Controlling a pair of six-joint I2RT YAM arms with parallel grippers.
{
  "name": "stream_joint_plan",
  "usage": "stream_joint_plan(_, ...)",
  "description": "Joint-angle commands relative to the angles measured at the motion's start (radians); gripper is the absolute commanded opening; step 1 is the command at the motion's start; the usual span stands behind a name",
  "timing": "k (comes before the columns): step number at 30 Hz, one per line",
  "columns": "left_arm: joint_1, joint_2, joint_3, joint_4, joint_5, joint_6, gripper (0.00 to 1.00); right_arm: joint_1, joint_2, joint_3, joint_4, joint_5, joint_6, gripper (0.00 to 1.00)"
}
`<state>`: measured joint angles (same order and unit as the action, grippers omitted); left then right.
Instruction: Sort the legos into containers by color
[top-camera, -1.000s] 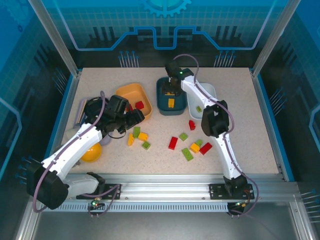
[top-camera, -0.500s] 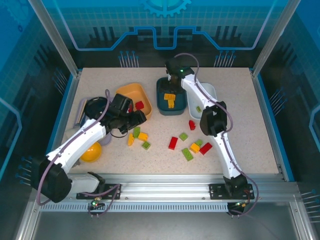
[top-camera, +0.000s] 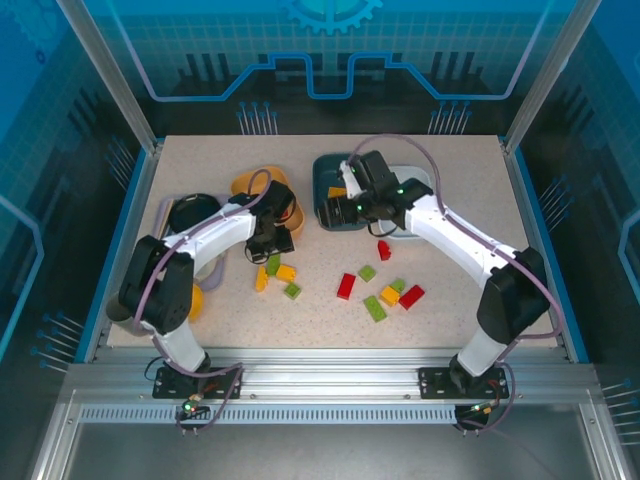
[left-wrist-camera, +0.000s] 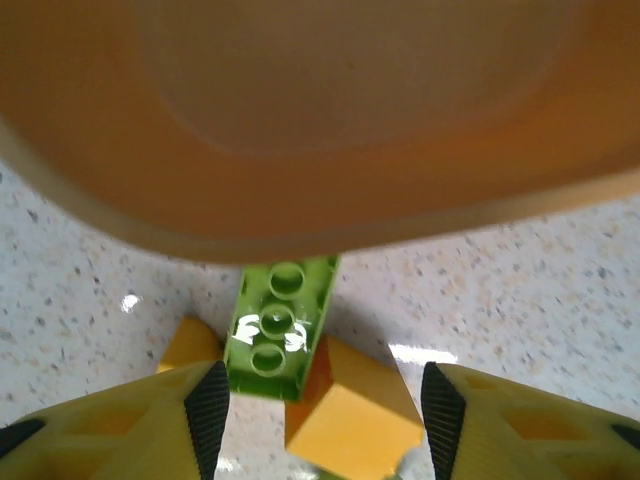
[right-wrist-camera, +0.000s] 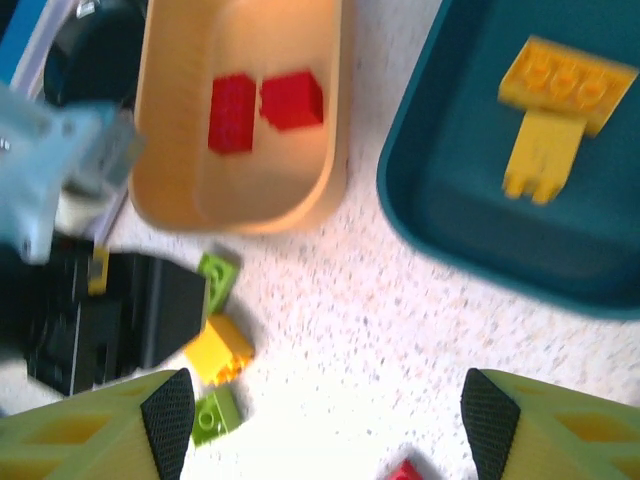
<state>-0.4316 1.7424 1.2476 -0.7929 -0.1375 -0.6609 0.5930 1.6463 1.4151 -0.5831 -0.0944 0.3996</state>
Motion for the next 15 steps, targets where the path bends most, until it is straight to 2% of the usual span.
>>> stream_joint_plan(1, 0.009, 0.047, 0.041, -0.048, -0.085, 0.056, 0.57, 0.002, -0.065, -0.103, 0.072, -0.109, -0.008, 0.73)
stream_joint_plan(4, 0.014, 0.072, 0.028, -0.033, -0.09, 0.055, 0.62, 0.006, -0.118, -0.162, 0.073, -0.117, 0.005, 0.73)
stream_joint_plan(9, 0.022, 0.099, 0.021, -0.018, -0.089, 0.06, 0.63, 0.008, -0.151, -0.197, 0.063, -0.114, 0.015, 0.73)
stream_joint_plan(15, 0.021, 0.024, -0.025, 0.005, -0.083, 0.032, 0.67, 0.059, -0.039, -0.117, -0.011, -0.065, 0.004, 0.72)
